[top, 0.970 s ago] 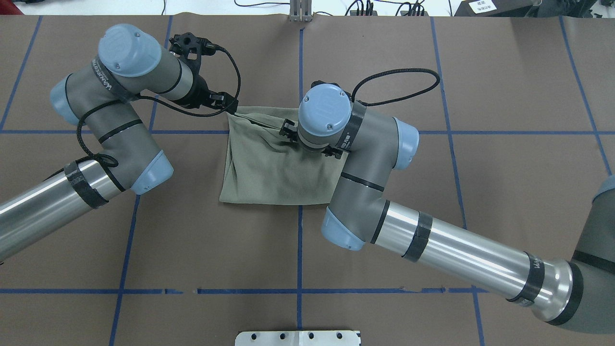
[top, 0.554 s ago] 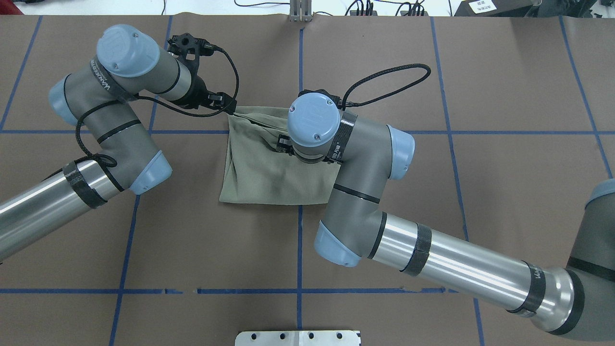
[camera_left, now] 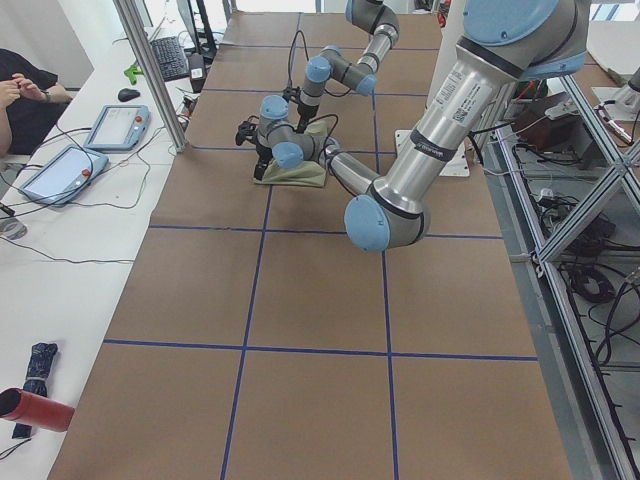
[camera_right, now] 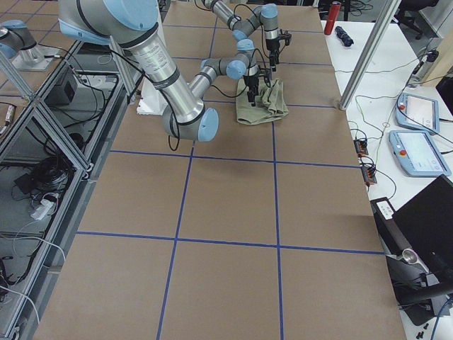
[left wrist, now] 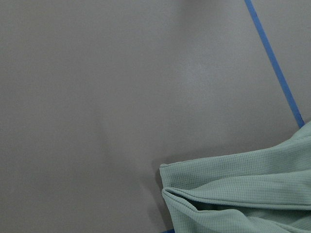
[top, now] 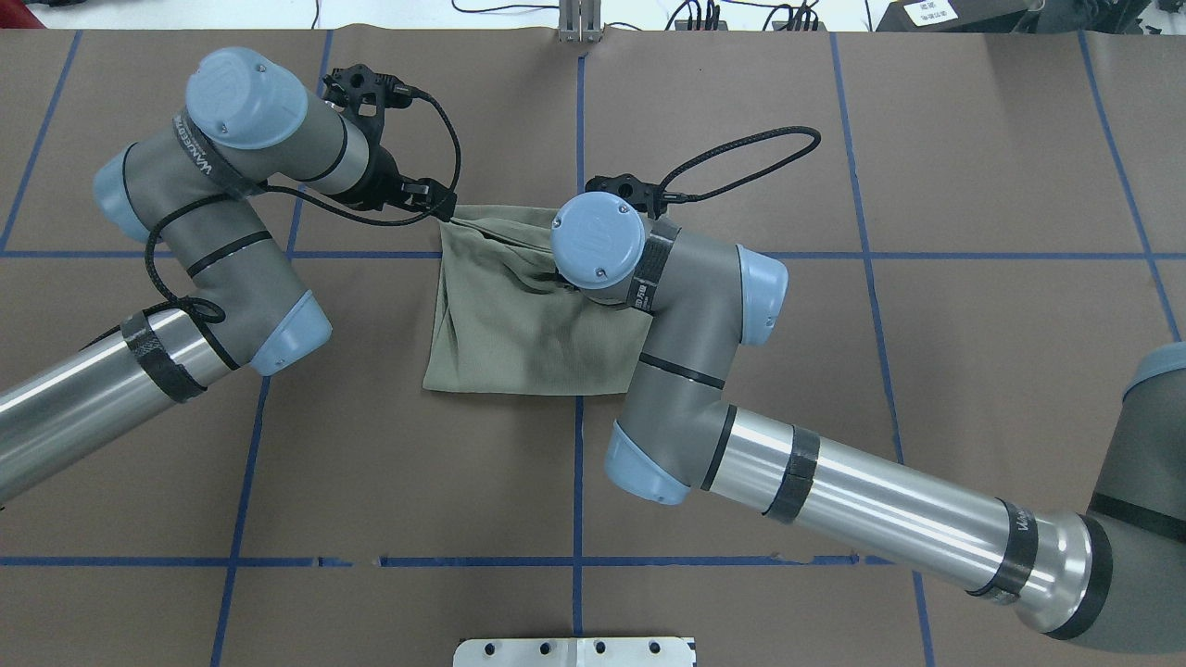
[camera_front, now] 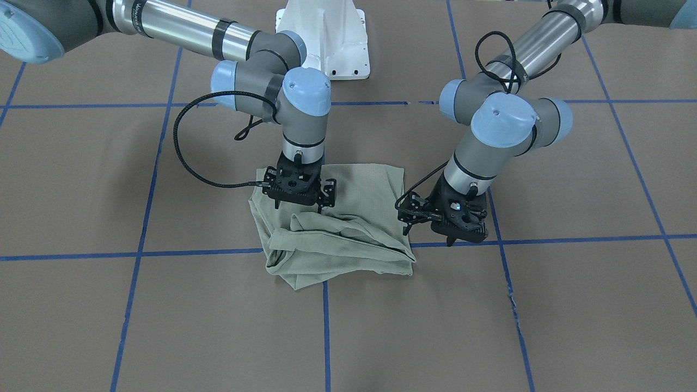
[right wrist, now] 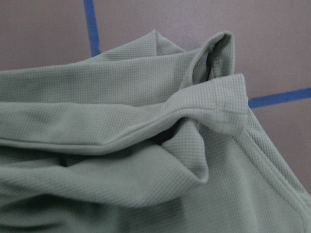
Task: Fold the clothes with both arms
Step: 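Lay the folded edge down with both grippers and release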
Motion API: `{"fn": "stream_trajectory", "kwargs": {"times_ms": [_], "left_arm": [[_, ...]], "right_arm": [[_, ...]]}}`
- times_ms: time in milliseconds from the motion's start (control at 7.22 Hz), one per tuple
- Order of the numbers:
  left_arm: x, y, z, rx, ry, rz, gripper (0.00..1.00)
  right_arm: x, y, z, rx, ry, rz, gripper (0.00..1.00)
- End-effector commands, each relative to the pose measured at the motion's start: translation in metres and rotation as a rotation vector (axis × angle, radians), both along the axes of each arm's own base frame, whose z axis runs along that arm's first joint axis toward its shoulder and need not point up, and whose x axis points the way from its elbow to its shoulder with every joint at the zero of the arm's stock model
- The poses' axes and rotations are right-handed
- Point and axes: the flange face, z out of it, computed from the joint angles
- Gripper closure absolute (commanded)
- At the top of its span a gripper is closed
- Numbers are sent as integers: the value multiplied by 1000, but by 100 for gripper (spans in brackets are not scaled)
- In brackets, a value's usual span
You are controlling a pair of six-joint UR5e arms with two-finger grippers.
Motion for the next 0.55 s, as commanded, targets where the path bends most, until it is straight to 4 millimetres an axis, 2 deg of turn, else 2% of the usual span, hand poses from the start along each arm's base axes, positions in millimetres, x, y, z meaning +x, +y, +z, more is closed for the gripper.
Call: {"fn": "stream_trajectory", "kwargs": {"times_ms": [0,139,277,416], "left_arm": [[0,0,-1,-2,3,-2,0],[0,0,-1,-2,3,-2,0],[-1,1,-3,1,6,-2,0],[-1,1,-3,-2,6,-8,0]], "right_arm": [[12,-71,59,24,49,123,0],[37,-117,69,6,76,187,0],[78,-154,69,-3,73,257,0],[106,-176,68,-17,60,292,0]]}}
